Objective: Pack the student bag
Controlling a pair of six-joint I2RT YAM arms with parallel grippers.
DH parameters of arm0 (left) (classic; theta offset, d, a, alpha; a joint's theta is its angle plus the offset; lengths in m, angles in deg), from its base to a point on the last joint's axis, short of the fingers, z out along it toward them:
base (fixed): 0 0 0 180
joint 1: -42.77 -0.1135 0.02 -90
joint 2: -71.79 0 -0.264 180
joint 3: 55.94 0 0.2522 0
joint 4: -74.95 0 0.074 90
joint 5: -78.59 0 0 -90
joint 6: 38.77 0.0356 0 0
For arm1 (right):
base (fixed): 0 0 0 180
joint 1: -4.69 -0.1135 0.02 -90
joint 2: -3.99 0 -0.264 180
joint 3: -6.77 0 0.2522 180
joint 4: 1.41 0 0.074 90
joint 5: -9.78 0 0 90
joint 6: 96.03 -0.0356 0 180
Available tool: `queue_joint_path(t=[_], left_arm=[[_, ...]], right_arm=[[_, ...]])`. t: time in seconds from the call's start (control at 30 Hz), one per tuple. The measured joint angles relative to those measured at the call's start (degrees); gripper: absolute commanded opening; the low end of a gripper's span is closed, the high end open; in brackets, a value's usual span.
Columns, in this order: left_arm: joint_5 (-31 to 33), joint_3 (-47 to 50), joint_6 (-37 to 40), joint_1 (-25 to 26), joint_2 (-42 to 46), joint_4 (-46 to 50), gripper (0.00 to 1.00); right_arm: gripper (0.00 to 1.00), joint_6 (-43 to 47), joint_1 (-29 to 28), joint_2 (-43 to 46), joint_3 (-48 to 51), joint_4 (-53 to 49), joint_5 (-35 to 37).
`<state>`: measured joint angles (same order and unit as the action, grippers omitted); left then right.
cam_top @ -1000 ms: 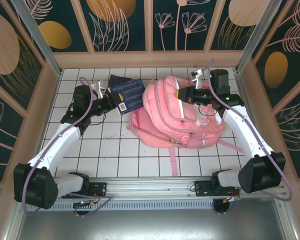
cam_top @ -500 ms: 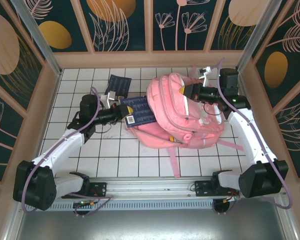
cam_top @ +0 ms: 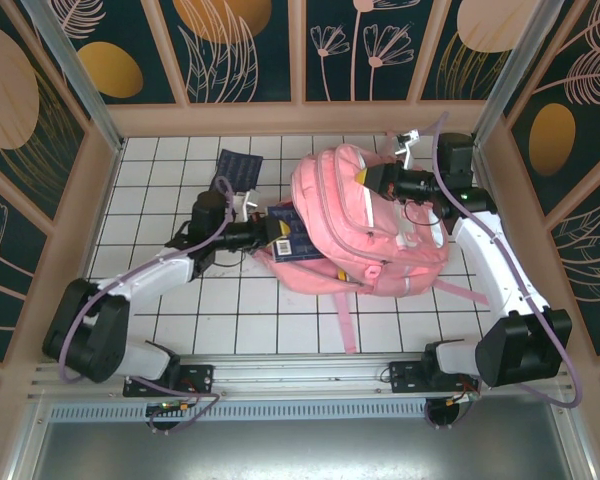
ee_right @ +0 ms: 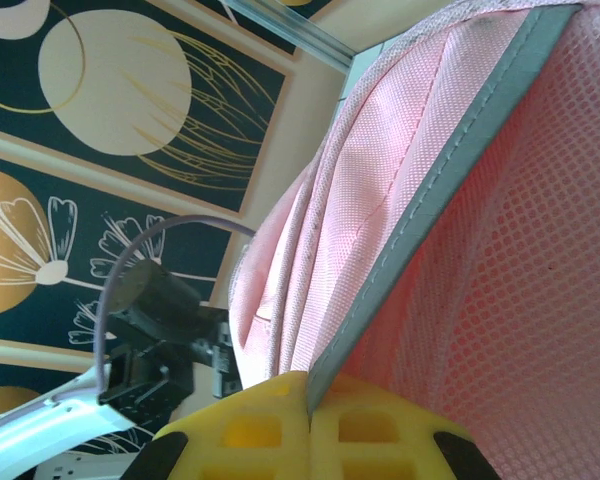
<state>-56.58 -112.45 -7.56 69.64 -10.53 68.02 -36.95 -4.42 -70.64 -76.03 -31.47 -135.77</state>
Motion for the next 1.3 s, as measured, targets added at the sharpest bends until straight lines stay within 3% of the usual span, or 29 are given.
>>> queue_joint_path(t=[0.47, 0.57, 0.67, 0.87, 1.0, 1.3], left_arm=[[0.42, -12.22, -11.26, 12.00, -24.46, -21.88, 0.00], [1.38, -16.74, -13.11, 14.05, -29.53, -22.75, 0.16], [2.25, -20.39, -14.23, 15.52, -32.63, -22.73, 0.41], [4.26, -24.04, -12.28, 16.98, -33.40, -17.59, 0.80], [6.01, -24.13, -9.73, 16.96, -32.15, -12.87, 0.88], [8.41, -23.06, -6.01, 15.65, -27.06, -6.43, 0.93]], right_arm=[[0.00, -4.63, 0.00, -0.33, 0.00, 3.69, -1.51], [0.00, -5.27, 0.00, -0.33, 0.00, 4.17, -1.53], [0.00, -5.49, 0.00, -0.33, 0.00, 4.66, -1.53], [0.00, -5.46, 0.00, -0.33, 0.00, 4.87, -1.55], [0.00, -5.46, 0.00, -0.33, 0.00, 4.87, -1.55], [0.00, -4.37, 0.02, 0.63, 0.00, 4.48, -1.46]])
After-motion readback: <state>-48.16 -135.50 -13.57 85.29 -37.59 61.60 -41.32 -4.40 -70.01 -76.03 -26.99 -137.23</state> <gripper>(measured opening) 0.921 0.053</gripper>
